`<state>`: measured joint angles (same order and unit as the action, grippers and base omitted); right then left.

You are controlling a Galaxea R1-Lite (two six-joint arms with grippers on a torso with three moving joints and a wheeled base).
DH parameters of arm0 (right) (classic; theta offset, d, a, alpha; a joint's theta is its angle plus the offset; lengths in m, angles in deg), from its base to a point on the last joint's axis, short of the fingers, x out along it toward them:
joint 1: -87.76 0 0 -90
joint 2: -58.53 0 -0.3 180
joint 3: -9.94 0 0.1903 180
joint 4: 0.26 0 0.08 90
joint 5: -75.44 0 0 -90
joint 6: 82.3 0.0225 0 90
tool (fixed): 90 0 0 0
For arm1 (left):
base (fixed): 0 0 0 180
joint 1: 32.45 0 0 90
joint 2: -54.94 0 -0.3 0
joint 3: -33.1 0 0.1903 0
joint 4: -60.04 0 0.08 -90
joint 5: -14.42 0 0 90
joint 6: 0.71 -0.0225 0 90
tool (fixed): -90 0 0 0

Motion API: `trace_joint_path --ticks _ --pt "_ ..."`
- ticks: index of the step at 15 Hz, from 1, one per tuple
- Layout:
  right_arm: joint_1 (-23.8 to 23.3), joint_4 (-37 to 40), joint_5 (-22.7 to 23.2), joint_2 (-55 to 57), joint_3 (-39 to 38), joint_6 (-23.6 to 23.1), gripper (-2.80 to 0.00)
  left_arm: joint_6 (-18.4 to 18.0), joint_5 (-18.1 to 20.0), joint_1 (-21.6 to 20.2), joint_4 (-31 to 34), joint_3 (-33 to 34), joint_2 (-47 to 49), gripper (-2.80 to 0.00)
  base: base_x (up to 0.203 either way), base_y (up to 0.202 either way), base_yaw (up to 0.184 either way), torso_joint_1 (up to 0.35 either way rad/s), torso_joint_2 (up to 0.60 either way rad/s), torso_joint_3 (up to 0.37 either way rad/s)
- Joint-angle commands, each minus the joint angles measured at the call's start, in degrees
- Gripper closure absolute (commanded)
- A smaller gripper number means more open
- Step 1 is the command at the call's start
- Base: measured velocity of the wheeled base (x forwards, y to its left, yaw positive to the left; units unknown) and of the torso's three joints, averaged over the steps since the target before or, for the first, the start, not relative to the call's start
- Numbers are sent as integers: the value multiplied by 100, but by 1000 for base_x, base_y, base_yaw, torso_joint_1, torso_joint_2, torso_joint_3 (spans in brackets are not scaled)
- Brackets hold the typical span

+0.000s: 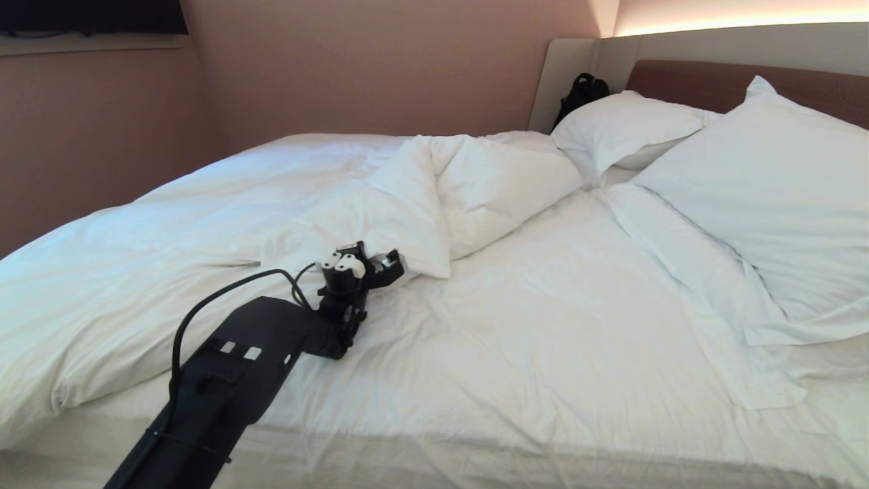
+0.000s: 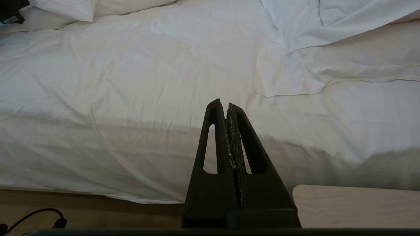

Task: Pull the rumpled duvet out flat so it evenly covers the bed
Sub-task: Flatten the corners of the folded blanket

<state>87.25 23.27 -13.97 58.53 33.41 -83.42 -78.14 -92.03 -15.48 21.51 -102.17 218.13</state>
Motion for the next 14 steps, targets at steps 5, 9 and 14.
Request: trace_joint_path --ticks 5,9,14 --pt "-1 -1 3 3 -1 -2 0 801 -194 81 31 17 -515 0 0 0 0 0 0 0" --pt "7 2 3 0 -1 -2 0 2141 -232 48 149 122 -1014 0 0 0 0 0 0 0" --pt "3 -2 3 4 -1 -2 0 4016 -554 -27 204 1007 -1963 0 0 0 0 0 0 0"
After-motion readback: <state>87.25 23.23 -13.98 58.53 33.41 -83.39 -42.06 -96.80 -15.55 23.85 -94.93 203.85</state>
